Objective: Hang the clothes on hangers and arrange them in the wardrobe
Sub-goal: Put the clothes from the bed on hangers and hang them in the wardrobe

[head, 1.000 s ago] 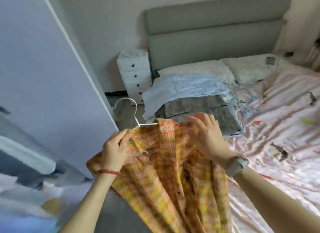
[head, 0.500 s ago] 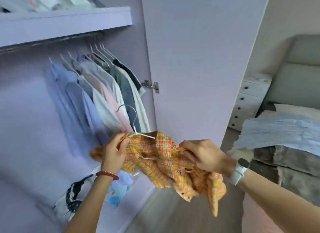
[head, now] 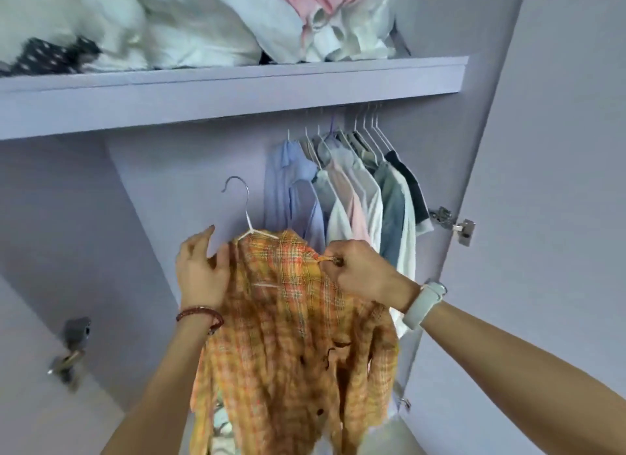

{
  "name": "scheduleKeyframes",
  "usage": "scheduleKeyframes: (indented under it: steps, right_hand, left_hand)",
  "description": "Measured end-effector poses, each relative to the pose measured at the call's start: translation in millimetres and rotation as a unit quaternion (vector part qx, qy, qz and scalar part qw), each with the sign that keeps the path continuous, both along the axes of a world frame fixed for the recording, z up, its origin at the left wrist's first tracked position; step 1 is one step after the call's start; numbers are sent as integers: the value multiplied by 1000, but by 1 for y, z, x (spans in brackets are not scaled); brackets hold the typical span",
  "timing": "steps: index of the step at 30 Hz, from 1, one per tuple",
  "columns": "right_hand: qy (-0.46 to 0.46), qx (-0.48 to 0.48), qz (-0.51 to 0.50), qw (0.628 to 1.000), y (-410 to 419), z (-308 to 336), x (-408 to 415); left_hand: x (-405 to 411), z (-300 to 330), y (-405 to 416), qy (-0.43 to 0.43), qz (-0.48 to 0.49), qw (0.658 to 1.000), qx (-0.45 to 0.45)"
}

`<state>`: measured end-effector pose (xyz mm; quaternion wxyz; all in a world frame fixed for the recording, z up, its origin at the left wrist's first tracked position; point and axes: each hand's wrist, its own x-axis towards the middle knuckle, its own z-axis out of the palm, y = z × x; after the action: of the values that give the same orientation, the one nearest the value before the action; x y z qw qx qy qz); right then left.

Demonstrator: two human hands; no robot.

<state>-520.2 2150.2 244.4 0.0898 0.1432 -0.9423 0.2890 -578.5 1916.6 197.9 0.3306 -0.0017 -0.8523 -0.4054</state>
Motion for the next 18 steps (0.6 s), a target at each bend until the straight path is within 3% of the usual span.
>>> scheduleKeyframes:
  steps: [3, 8, 11, 15, 18]
  right_hand:
    - [5, -21, -42, 999, -13, 0, -43]
    - [35, -97, -97, 990, -34, 13, -107]
    - [71, -114, -124, 983, -45, 24, -142]
    - [76, -112, -161, 978, -58, 35, -185]
    - [50, -101, -181, 977, -61, 37, -212]
  left_hand:
    - [-9, 33, 8, 103, 69, 992, -34]
    - [-28, 91, 25, 241, 126, 942, -194]
    - [-49, 115, 31, 214, 174, 919, -283]
    - [-74, 124, 26, 139, 190, 917, -320]
    - [-81, 120, 21, 145, 205, 907, -340]
